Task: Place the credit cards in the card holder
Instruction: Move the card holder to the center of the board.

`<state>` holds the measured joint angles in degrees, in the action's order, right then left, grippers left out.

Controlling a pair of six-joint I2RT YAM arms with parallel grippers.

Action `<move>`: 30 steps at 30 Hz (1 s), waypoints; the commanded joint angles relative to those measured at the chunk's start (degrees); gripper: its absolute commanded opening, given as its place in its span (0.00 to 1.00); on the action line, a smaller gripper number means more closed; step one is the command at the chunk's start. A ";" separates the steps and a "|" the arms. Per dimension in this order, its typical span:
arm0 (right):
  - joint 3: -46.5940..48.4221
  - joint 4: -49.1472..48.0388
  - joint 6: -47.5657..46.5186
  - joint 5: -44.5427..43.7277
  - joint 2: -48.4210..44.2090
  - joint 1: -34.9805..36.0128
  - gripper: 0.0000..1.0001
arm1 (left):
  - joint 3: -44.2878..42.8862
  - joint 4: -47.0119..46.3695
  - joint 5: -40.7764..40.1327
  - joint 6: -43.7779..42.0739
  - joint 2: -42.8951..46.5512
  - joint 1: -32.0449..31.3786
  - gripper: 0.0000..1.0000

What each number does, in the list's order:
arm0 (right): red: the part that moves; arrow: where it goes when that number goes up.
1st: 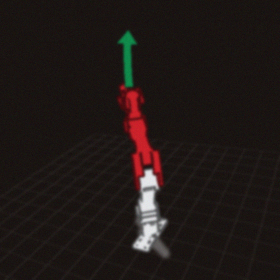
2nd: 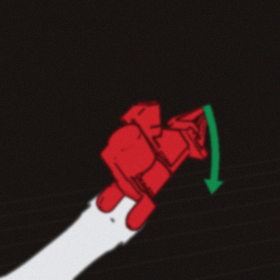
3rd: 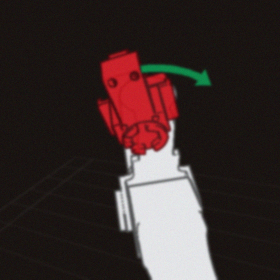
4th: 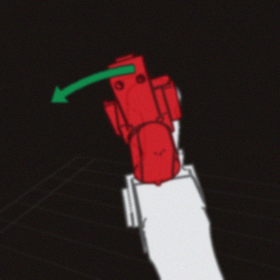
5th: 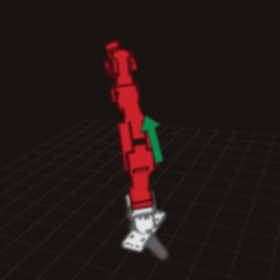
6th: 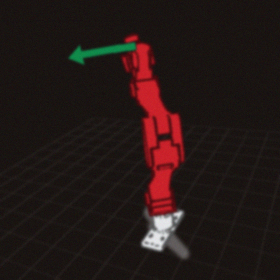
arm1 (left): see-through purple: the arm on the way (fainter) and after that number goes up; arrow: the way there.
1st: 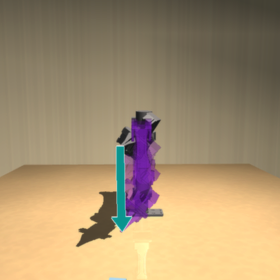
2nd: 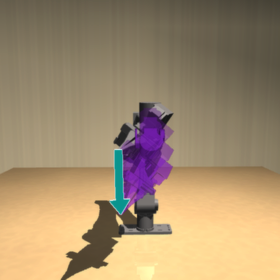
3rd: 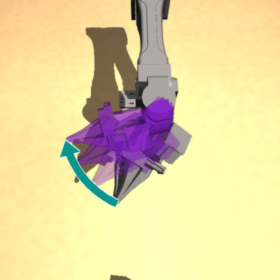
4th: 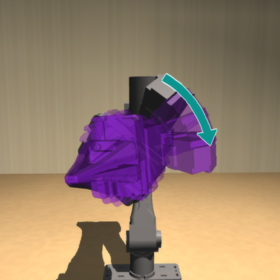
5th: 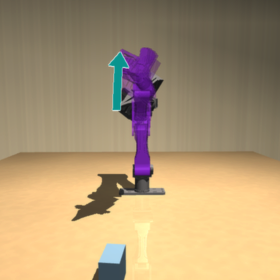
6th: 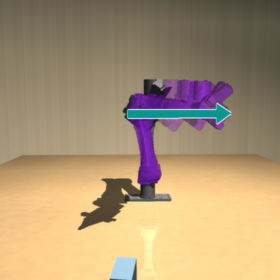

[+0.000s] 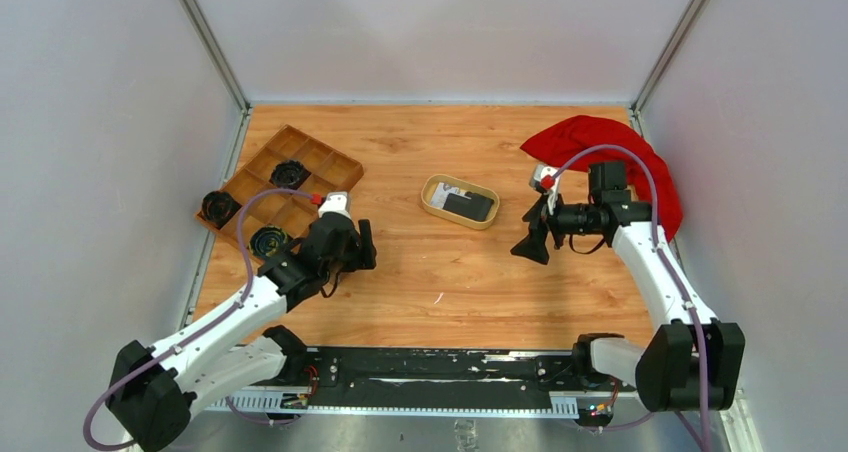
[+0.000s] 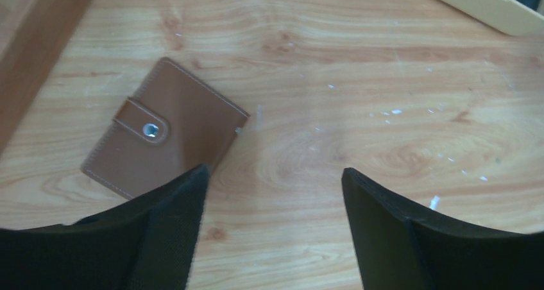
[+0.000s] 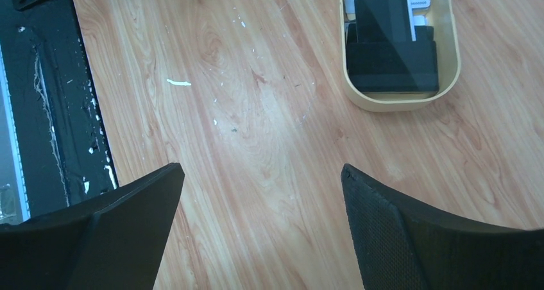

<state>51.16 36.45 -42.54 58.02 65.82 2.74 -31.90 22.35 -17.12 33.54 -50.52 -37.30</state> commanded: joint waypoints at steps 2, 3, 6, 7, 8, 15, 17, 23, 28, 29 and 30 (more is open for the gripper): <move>1.30 3.75 -2.73 -0.13 2.03 1.11 0.96 | -2.32 2.61 -3.83 -1.22 -4.17 5.51 0.74; 1.31 3.84 -2.86 -0.18 2.21 1.31 0.96 | -2.50 2.66 -3.29 -1.30 -4.69 6.46 0.73; 1.48 4.06 -3.22 -0.59 2.55 2.34 0.96 | -1.40 0.61 -4.58 -2.11 -6.08 7.06 0.65; 1.57 4.19 -3.35 -0.69 2.59 2.69 0.95 | -1.52 0.46 -5.90 -3.23 -6.99 7.06 0.62; 1.50 4.27 -3.49 -0.82 2.60 3.05 0.95 | -2.11 1.08 -7.61 -4.49 -8.29 7.06 0.61; 1.53 4.75 -3.94 -0.77 2.33 3.50 0.95 | -9.62 7.68 -13.83 -12.02 -19.37 7.13 0.38; 1.87 5.02 -4.10 -0.54 2.74 3.68 0.95 | -12.09 9.54 -15.30 -14.01 -22.75 7.20 0.36; 2.45 5.87 -4.47 -0.64 3.52 4.11 0.95 | -14.90 11.11 -14.80 -17.99 -30.76 7.59 0.39; 2.46 5.98 -4.48 -0.85 3.78 4.11 0.94 | -15.50 11.01 -13.08 -18.85 -35.38 8.82 0.42; 2.46 6.00 -4.48 -0.87 3.86 4.11 0.94 | -15.61 11.04 -12.52 -19.05 -36.13 9.15 0.42; 2.41 6.07 -4.52 -0.86 3.86 4.11 0.94 | -15.83 11.14 -11.87 -19.23 -36.92 9.62 0.43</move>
<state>52.21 40.75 -46.02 57.01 69.19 5.93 -46.22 32.14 -29.87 16.12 -84.99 -29.06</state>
